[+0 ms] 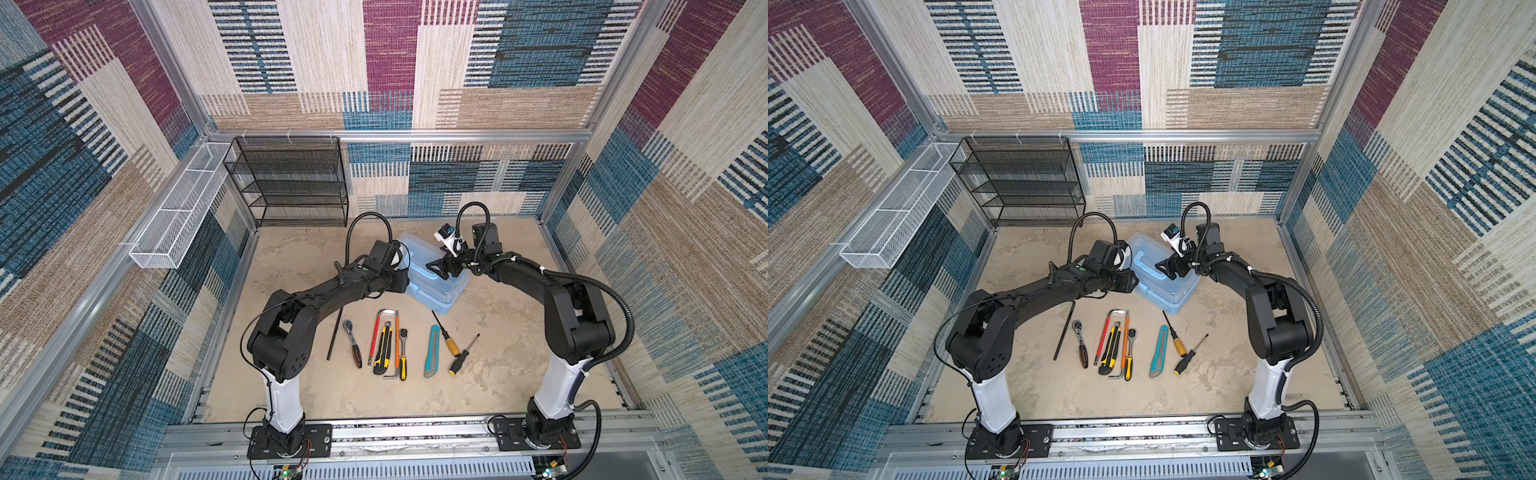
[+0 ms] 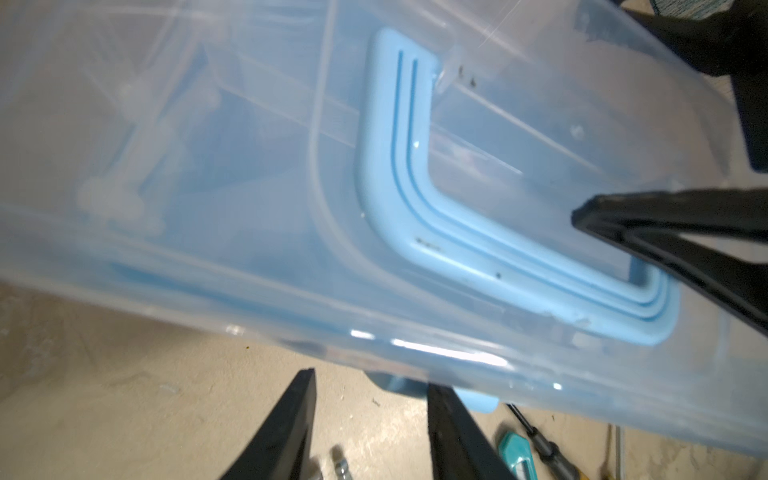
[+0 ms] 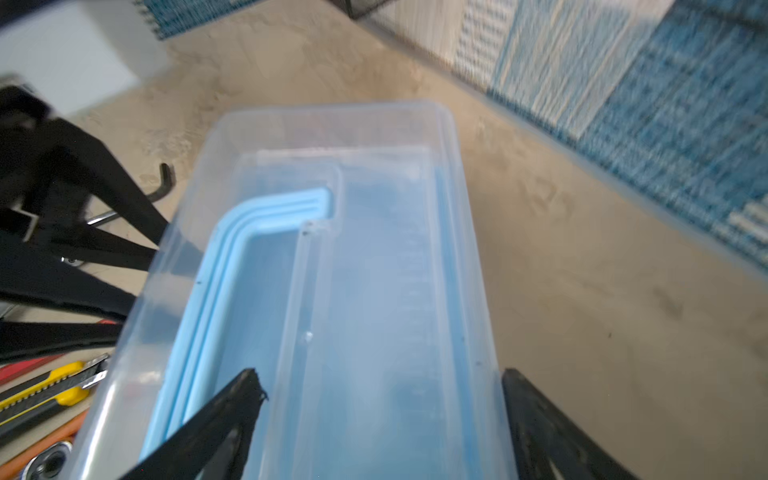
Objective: Pack the tool kit
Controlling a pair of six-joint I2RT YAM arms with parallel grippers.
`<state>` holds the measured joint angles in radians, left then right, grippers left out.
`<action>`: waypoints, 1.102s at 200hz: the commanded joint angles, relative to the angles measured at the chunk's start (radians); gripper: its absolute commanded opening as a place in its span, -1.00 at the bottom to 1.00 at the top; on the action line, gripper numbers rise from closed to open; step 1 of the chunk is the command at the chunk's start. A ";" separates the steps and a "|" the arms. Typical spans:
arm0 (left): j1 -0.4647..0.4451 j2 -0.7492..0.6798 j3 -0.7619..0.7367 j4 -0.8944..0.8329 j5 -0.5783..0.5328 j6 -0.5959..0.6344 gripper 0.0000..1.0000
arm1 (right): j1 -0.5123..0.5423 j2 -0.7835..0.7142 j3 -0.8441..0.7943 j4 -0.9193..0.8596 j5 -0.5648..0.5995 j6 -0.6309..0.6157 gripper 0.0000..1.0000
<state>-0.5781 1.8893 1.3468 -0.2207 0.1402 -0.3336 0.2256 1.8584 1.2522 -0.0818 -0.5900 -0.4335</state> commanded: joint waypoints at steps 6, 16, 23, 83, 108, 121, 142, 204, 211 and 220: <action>0.001 0.028 0.028 0.001 -0.004 0.031 -0.06 | 0.001 -0.012 -0.039 -0.119 0.025 0.025 0.81; 0.002 0.033 0.036 0.007 0.003 0.030 -0.05 | 0.001 -0.019 -0.052 -0.119 0.018 0.031 0.80; 0.001 0.037 0.042 0.014 0.009 0.031 -0.06 | 0.001 -0.023 -0.061 -0.117 0.017 0.038 0.79; 0.001 0.090 0.138 0.024 0.069 0.027 -0.06 | 0.001 -0.095 -0.125 -0.085 0.067 0.288 0.66; 0.002 0.123 0.191 0.022 0.115 0.013 -0.06 | 0.001 -0.118 -0.152 -0.082 0.102 0.409 0.63; 0.001 0.136 0.215 0.022 0.144 0.005 -0.06 | 0.001 -0.130 -0.162 -0.080 0.100 0.459 0.64; 0.002 0.145 0.232 0.021 0.189 -0.008 -0.05 | 0.005 -0.149 -0.172 -0.075 0.110 0.526 0.68; 0.006 0.045 0.132 0.033 0.204 -0.026 0.00 | 0.016 -0.159 -0.099 -0.114 0.233 0.495 0.81; 0.009 0.031 0.111 0.039 0.209 -0.032 0.02 | 0.017 -0.149 -0.081 -0.124 0.247 0.483 0.82; 0.014 0.012 0.087 0.054 0.219 -0.043 0.03 | 0.017 -0.138 -0.058 -0.131 0.265 0.467 0.85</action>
<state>-0.5728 1.9438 1.4788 -0.2588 0.3046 -0.3485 0.2375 1.6993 1.1484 -0.1665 -0.3378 0.0547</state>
